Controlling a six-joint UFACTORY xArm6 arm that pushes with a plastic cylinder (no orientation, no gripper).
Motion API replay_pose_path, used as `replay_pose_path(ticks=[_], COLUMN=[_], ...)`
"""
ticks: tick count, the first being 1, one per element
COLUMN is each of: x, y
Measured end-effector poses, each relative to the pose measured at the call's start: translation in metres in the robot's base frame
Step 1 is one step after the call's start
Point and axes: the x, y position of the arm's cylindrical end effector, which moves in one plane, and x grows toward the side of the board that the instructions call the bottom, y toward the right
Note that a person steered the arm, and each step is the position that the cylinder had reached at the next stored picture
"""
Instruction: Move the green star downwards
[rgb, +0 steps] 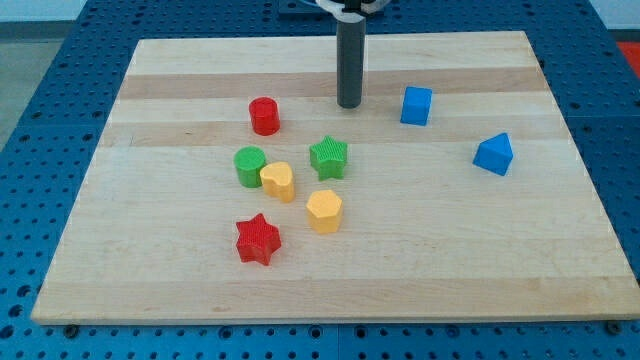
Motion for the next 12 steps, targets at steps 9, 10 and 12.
replay_pose_path(ticks=[9, 10, 12], x=[0.081, 0.084, 0.076], y=[0.025, 0.022, 0.002])
